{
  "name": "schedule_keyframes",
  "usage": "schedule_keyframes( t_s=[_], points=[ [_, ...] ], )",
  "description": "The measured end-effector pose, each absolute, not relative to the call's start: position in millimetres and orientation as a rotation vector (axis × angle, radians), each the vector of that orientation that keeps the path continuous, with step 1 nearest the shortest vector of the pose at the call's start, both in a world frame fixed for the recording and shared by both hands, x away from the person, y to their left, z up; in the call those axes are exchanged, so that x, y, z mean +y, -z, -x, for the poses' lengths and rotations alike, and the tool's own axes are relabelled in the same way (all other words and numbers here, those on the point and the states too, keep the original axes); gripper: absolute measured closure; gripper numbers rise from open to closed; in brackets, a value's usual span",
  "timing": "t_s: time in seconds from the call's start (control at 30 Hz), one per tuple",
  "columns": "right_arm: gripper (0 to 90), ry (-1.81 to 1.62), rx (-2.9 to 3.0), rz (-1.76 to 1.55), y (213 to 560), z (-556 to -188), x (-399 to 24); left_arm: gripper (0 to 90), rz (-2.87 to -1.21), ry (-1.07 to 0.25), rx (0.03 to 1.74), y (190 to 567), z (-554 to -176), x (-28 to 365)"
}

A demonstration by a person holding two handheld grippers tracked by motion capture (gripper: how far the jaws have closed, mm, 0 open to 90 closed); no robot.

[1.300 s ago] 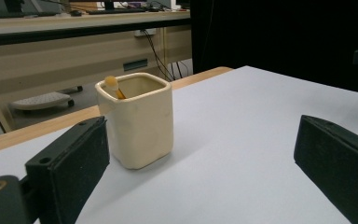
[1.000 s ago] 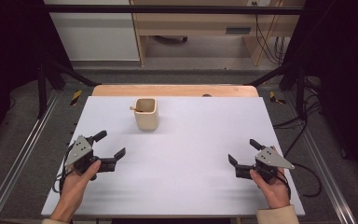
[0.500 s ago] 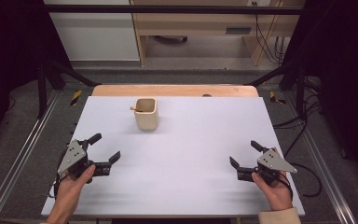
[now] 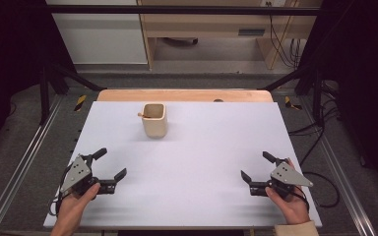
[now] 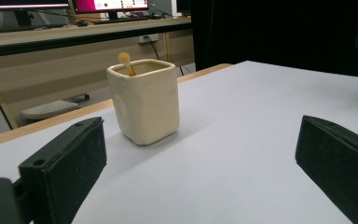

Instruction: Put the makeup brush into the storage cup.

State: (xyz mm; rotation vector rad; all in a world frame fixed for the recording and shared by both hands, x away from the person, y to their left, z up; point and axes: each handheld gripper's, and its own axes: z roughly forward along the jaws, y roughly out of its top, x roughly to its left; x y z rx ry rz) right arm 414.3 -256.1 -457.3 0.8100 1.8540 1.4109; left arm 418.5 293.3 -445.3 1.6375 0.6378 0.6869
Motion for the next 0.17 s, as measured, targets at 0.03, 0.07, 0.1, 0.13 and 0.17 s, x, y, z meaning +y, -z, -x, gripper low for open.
schedule_keyframes(
  t_s=[0.03, 0.07, 0.1, 0.13, 0.17],
  points=[
    [3.0, -1.416, 1.856, -0.805, 457.5, -413.7, -255.8, 1.4, -1.630, -0.687, 0.636, 445.4, -417.0, 293.4],
    [3.0, -1.421, 1.854, -0.799, 457.5, -413.4, -255.6, 1.3, -1.623, -0.700, 0.630, 444.8, -415.8, 293.5],
    [3.0, -1.432, 1.850, -0.793, 457.3, -413.2, -255.4, 1.4, -1.624, -0.714, 0.618, 443.4, -414.8, 294.5],
    [3.0, -1.445, 1.847, -0.794, 456.7, -413.1, -255.3, 1.6, -1.611, -0.716, 0.615, 441.7, -414.3, 294.9],
    [2.9, -1.461, 1.837, -0.792, 456.3, -413.5, -255.0, 1.6, -1.595, -0.720, 0.615, 440.2, -414.0, 295.6]
  ],
)
